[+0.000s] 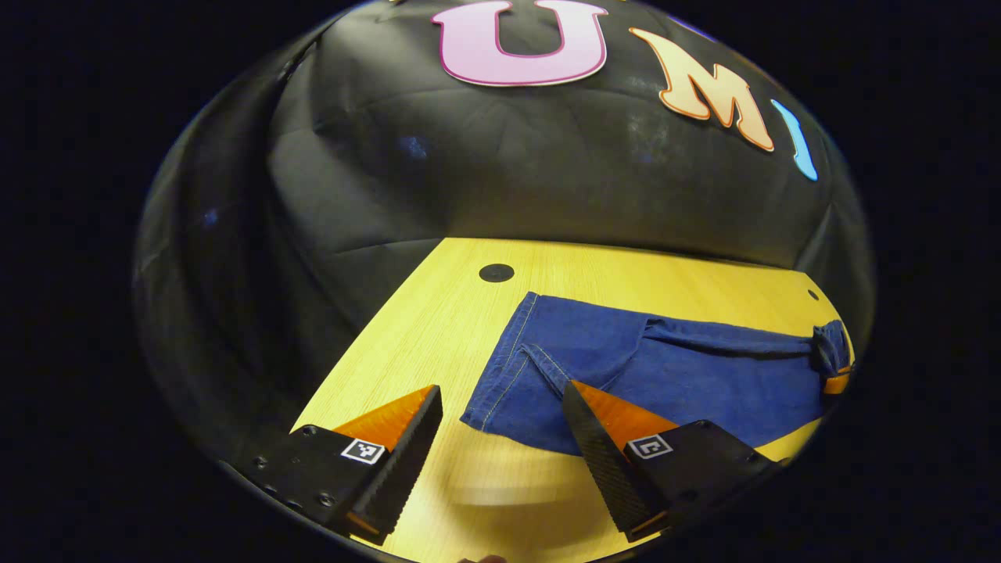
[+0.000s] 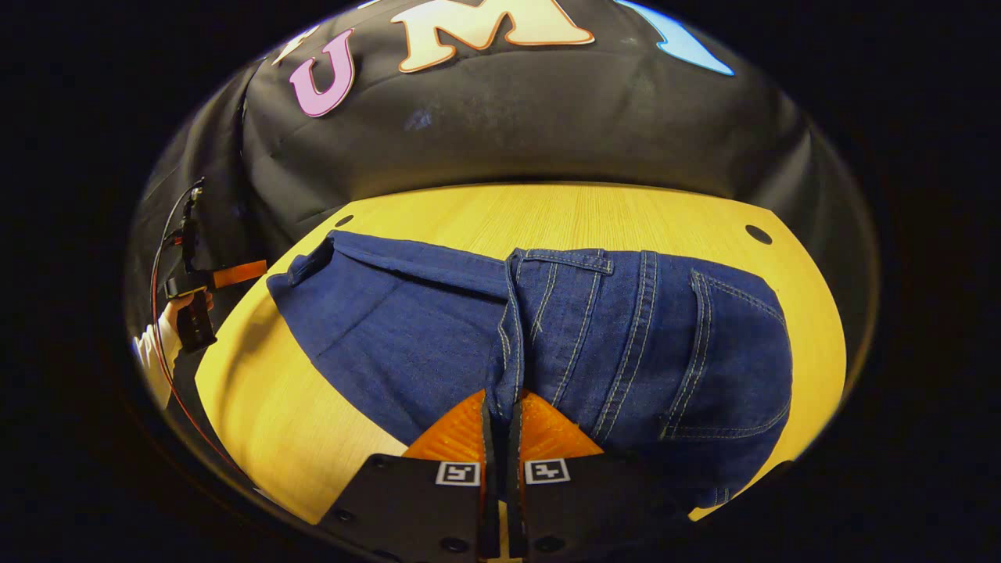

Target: Grasp the waist and the cuffs of the jeans and fold them to make the two legs overlap; first hold the waist and fold one-third of the jeans toward the cuffs, then hold the cuffs and fold the remaining one-third in the same direction to finish folding.

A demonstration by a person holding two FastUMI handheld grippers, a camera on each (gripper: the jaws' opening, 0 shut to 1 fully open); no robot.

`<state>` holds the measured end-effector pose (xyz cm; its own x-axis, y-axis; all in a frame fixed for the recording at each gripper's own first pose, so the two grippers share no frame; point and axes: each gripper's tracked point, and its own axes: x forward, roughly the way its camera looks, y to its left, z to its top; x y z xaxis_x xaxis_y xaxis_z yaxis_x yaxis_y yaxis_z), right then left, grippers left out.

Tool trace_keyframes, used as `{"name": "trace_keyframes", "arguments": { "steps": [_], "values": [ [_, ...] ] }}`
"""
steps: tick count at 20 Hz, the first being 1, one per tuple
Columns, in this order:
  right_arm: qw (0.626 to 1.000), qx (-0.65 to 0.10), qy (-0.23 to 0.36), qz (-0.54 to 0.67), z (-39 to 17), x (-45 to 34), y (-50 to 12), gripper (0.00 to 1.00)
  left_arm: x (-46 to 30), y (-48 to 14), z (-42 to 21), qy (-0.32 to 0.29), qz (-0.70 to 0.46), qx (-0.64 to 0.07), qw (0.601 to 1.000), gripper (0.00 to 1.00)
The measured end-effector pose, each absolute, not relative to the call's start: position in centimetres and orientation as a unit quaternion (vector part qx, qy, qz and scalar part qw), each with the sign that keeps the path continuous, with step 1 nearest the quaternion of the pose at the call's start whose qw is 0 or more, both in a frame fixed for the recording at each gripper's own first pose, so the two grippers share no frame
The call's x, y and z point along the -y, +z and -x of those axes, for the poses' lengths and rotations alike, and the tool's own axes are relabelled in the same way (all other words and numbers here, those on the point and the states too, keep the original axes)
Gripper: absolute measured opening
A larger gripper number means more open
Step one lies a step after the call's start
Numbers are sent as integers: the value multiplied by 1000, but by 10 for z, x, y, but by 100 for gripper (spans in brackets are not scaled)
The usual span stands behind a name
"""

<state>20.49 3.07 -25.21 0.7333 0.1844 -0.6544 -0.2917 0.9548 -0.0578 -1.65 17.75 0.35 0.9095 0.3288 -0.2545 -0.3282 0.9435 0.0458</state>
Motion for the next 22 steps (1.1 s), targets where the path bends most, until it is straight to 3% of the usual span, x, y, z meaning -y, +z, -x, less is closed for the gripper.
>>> {"name": "trace_keyframes", "arguments": {
  "steps": [4,7,8,9,10,11,18,19,22],
  "values": [
    [929,-338,144,43,-195,-43,-238,30,-180,-4,13,169,-1,-150,974,96],
    [930,-334,154,-4,-185,-54,-223,89,-181,-10,11,163,12,-150,975,96],
    [933,-327,148,-10,-184,-52,-217,90,-180,-11,10,160,16,-149,976,96],
    [936,-322,141,-20,-183,-48,-209,99,-178,-13,9,156,19,-152,976,96],
    [939,-316,134,-34,-180,-45,-202,94,-176,-16,8,154,21,-157,975,95],
    [940,-314,128,-46,-177,-42,-195,99,-174,-17,9,153,25,-160,975,91],
    [951,-285,65,-96,-159,2,-156,98,-168,-15,2,140,37,-147,979,92],
    [953,-280,58,-102,-158,5,-152,98,-170,-15,1,146,35,-144,978,89],
    [955,-270,42,-112,-152,12,-144,98,-166,-15,1,137,38,-147,979,60]
  ]
}}
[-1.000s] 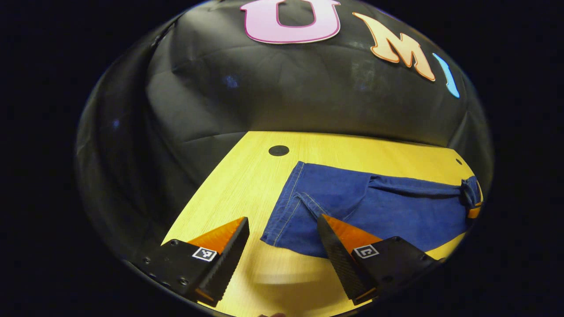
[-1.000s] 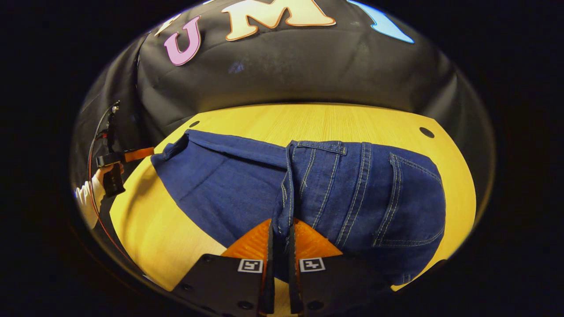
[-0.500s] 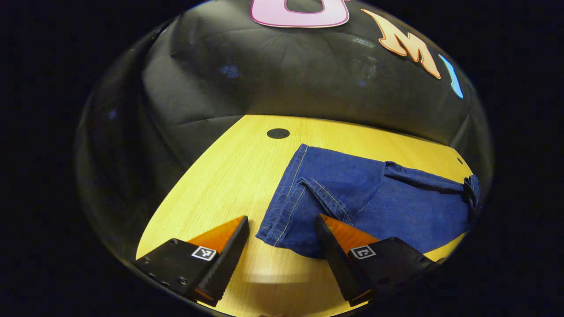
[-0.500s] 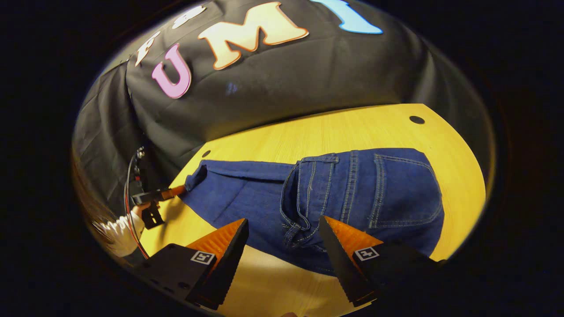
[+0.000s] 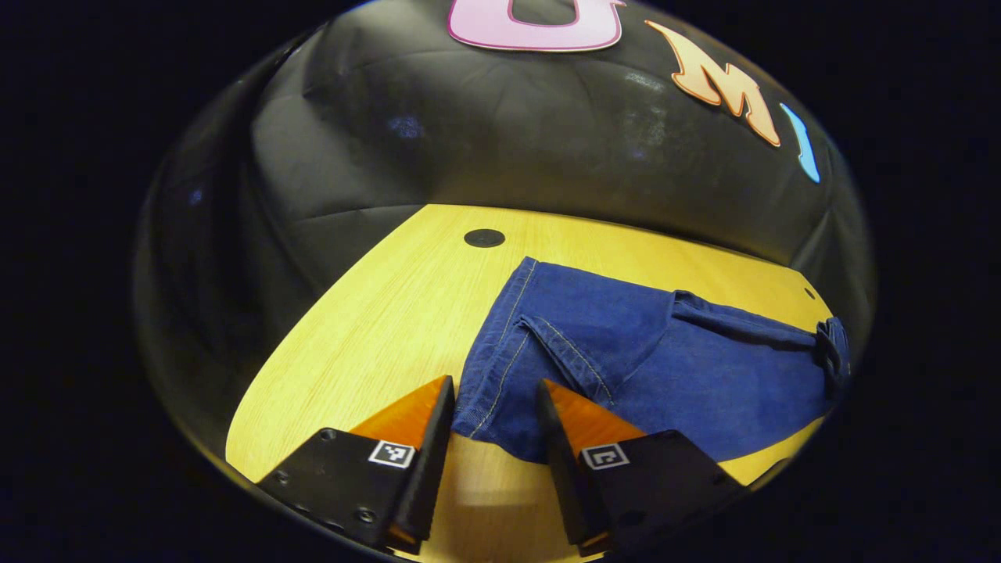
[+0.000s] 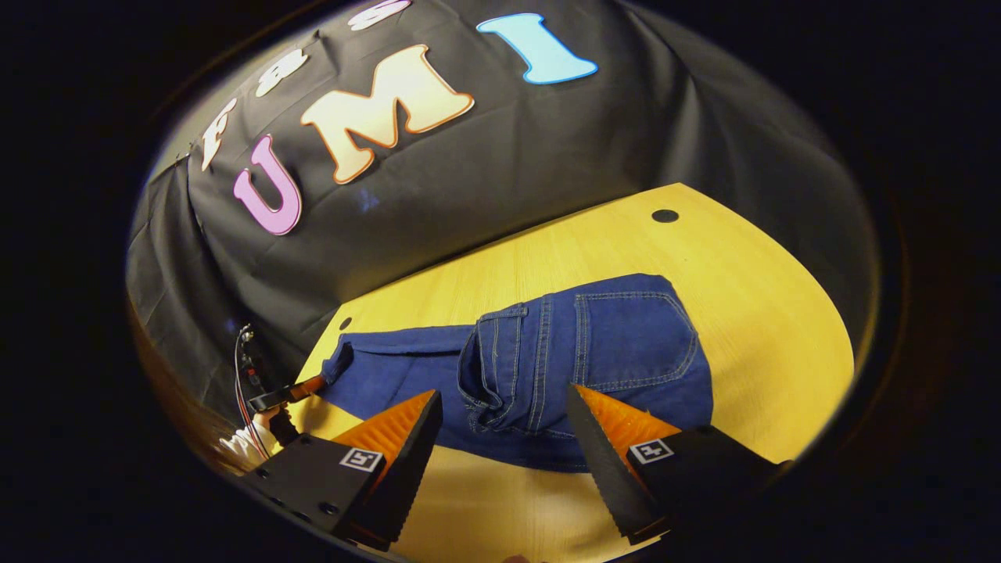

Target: Grasp the waist and the cuffs of the jeans and fold them to make the two legs overlap; first hold the waist and fold one-third of the jeans toward the cuffs, then hold the cuffs and fold the remaining one-third in the same direction to finish folding.

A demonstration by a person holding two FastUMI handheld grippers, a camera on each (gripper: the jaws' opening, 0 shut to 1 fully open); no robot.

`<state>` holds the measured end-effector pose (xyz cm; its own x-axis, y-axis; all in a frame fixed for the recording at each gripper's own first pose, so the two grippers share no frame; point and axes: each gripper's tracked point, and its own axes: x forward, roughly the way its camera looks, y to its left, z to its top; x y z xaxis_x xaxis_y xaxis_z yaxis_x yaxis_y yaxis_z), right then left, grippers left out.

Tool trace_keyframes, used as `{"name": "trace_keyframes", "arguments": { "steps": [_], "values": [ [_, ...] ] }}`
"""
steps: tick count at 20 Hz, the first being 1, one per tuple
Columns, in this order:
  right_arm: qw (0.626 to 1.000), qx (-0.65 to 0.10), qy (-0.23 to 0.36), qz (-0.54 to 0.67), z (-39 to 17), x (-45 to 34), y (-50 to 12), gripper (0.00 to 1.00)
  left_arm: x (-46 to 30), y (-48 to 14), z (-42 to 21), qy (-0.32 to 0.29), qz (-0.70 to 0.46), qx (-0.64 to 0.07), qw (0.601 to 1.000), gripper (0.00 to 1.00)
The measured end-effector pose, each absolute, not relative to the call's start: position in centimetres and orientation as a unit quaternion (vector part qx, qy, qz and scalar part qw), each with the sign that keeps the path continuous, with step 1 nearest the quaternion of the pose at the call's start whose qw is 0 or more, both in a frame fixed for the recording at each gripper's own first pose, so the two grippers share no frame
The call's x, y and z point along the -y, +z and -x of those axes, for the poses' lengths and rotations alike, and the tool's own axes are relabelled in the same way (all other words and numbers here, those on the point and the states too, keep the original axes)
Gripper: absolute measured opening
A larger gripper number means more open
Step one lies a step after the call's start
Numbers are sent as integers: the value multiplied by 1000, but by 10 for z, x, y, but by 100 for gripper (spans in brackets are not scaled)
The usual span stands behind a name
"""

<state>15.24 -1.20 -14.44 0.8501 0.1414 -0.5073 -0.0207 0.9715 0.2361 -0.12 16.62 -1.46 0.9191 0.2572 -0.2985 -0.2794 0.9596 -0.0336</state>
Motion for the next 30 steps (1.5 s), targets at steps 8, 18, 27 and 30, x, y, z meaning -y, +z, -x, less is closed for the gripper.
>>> {"name": "trace_keyframes", "arguments": {
  "steps": [8,18,27,30],
  "values": [
    [960,-252,7,-123,-132,5,-134,98,-145,-12,-5,95,102,-141,980,1],
    [967,-217,-15,-133,-88,29,-91,98,-40,119,1,-8,195,-54,979,0],
    [961,-257,61,-82,-76,106,-93,98,197,191,-21,-66,134,-40,988,0],
    [960,-252,69,-102,-72,118,-93,98,275,191,-33,-103,128,-60,985,0]
  ]
}}
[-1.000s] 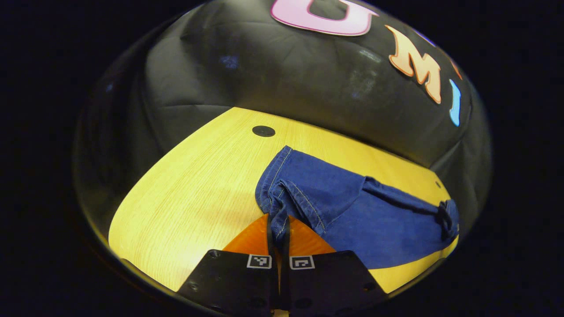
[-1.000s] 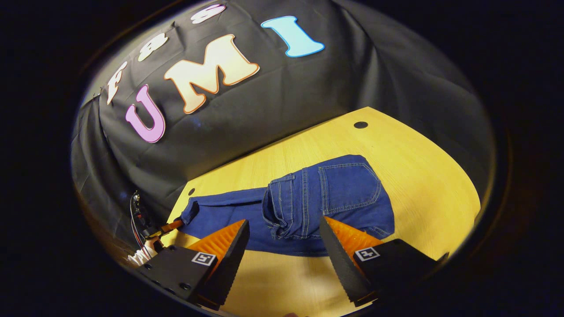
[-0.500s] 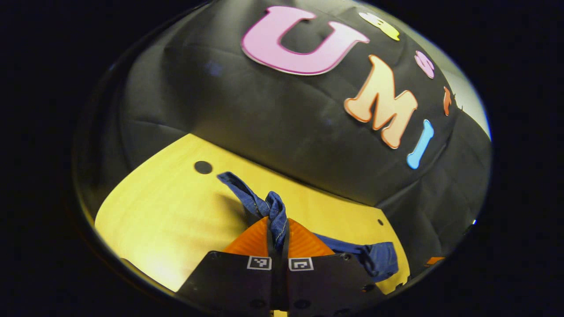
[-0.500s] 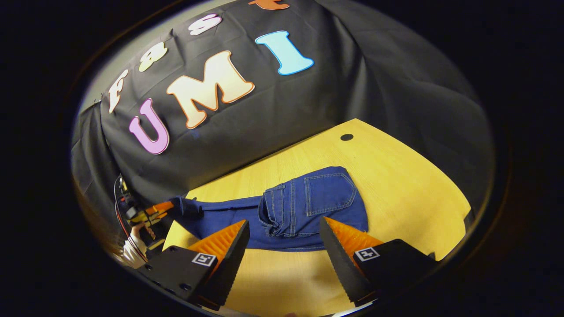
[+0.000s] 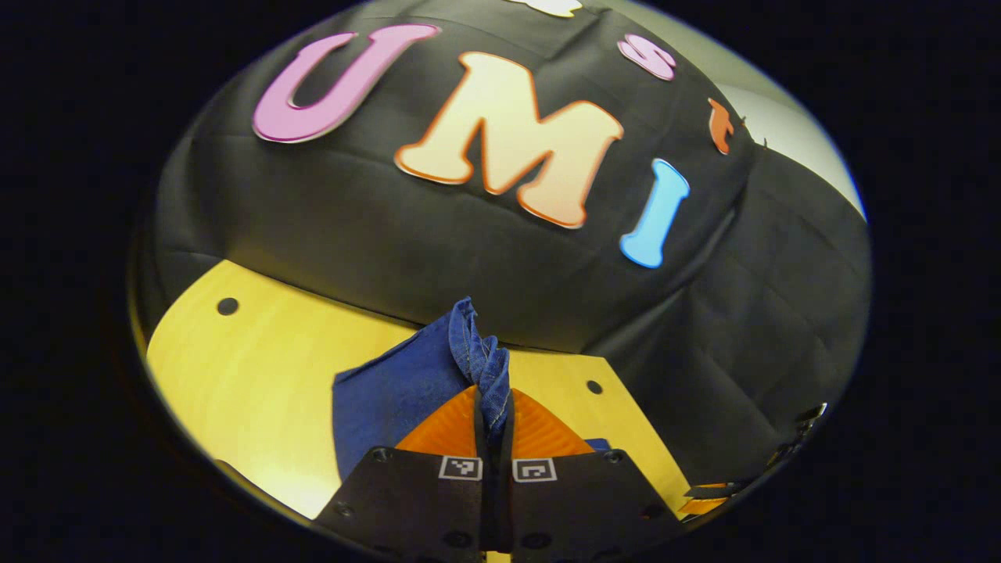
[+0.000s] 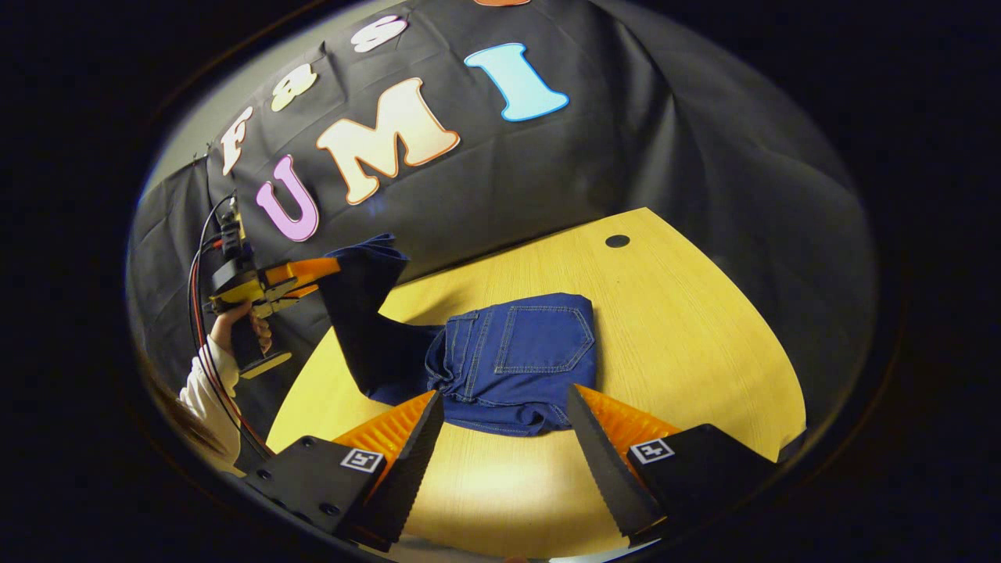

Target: Grasp the waist and the cuffs of the jeans and fold them to make the two legs overlap; first hold the waist and fold one-third of the jeans toward the cuffs, then hold the cuffs and fold the remaining one-third in the same direction to finish folding.

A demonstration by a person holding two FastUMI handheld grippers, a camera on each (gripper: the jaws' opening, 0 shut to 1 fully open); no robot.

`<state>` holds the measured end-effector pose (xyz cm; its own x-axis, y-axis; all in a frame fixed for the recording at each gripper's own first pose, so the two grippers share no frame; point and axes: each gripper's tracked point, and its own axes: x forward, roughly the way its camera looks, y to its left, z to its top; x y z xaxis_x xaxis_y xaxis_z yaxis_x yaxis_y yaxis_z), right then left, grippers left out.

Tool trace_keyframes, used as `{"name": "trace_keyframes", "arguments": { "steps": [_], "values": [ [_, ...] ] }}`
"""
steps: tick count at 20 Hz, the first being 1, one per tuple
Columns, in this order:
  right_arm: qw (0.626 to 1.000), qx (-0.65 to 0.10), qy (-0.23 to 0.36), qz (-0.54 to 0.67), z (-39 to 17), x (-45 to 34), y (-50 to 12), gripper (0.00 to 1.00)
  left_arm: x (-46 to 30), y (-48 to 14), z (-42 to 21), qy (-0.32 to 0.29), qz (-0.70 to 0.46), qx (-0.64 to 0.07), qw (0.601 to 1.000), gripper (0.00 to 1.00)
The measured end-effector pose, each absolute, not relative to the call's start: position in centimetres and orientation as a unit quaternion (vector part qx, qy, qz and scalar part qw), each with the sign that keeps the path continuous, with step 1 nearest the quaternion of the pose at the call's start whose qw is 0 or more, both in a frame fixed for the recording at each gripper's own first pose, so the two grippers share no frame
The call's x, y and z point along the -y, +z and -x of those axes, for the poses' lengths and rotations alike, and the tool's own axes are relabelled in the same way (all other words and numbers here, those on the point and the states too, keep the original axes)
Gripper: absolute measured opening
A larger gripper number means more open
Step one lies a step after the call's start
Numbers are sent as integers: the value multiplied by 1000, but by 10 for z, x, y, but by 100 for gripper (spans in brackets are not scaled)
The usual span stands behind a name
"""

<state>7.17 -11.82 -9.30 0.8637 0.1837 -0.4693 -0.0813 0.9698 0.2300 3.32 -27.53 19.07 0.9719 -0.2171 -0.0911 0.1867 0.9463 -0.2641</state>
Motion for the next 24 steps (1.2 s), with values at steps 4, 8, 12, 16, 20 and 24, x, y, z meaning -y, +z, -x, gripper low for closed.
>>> {"name": "trace_keyframes", "arguments": {
  "steps": [4,8,12,16,20,24],
  "values": [
    [959,-244,67,-130,-64,129,-96,98,361,185,-52,-149,105,-75,980,0],
    [959,-235,56,-145,-58,142,-95,98,433,143,-35,-203,15,-89,975,0],
    [960,-235,48,-146,-57,151,-97,98,465,52,-10,-239,-106,-133,956,0],
    [960,-234,42,-148,-57,156,-97,98,461,5,-15,-222,-173,-146,948,1],
    [960,-232,44,-147,-60,155,-93,97,474,16,1,-237,-133,-136,953,24],
    [967,-208,57,-132,-77,136,-68,98,450,93,30,-215,-80,-54,972,87]
  ]
}}
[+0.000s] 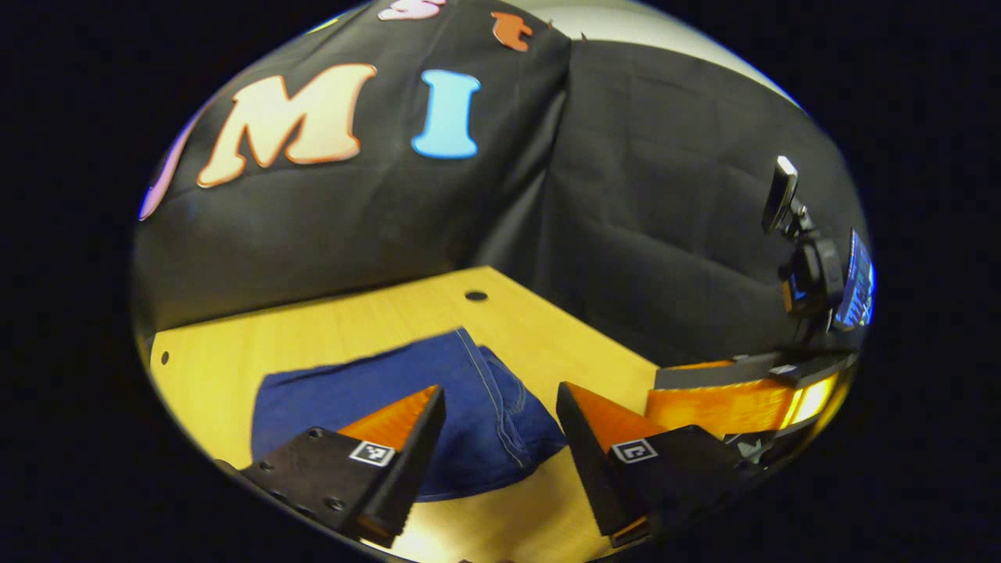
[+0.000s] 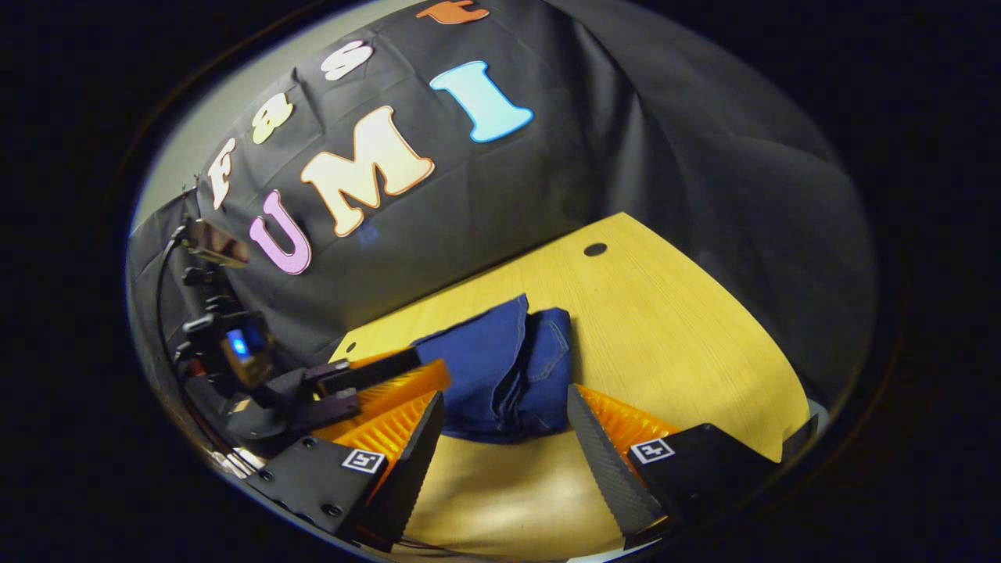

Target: Grasp the waist and the cuffs of the jeans and fold them to make the two legs overlap; first hold the waist and fold one-third of the jeans toward the cuffs, then hold the cuffs and fold the remaining one-third in the same direction to finish folding.

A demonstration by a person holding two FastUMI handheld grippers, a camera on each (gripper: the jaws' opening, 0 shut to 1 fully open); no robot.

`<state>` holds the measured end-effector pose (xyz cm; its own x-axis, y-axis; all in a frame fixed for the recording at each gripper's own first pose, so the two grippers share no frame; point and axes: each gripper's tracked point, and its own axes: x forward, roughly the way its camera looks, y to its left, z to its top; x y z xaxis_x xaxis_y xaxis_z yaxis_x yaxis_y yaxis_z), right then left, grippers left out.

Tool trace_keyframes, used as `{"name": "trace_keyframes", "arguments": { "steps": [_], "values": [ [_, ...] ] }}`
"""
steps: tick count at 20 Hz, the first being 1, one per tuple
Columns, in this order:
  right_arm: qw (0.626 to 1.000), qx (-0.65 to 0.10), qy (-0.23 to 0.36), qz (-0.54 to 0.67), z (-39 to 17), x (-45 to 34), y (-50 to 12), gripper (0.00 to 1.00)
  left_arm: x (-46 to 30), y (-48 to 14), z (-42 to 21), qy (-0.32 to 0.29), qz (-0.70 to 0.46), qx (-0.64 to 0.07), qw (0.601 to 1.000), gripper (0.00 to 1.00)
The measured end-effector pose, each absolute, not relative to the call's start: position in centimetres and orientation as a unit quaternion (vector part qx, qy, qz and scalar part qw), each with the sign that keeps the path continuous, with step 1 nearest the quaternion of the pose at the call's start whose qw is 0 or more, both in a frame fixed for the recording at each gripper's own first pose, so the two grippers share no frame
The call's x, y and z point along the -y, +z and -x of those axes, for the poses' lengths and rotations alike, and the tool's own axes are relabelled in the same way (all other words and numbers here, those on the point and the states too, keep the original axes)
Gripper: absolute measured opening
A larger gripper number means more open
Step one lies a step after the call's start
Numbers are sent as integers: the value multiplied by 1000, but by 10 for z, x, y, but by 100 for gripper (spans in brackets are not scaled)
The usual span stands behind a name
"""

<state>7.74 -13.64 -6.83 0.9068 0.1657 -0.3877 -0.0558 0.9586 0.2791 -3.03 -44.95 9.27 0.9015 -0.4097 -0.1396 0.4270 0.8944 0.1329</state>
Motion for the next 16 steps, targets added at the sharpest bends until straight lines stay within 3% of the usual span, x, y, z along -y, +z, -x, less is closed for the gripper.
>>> {"name": "trace_keyframes", "arguments": {
  "steps": [2,7,10,15,16],
  "values": [
    [972,-182,66,-134,-83,118,-50,98,413,116,54,-190,-59,-26,980,90],
    [978,-129,84,-139,-90,62,-18,98,311,130,92,-128,-42,-6,991,88],
    [980,-114,89,-136,-86,29,-7,98,258,124,107,-94,-36,-21,995,88],
    [983,-101,97,-118,-73,-16,-1,98,213,107,133,-89,1,-42,995,89],
    [983,-100,98,-116,-71,-21,-1,92,209,108,135,-87,12,-41,995,89]
  ]
}}
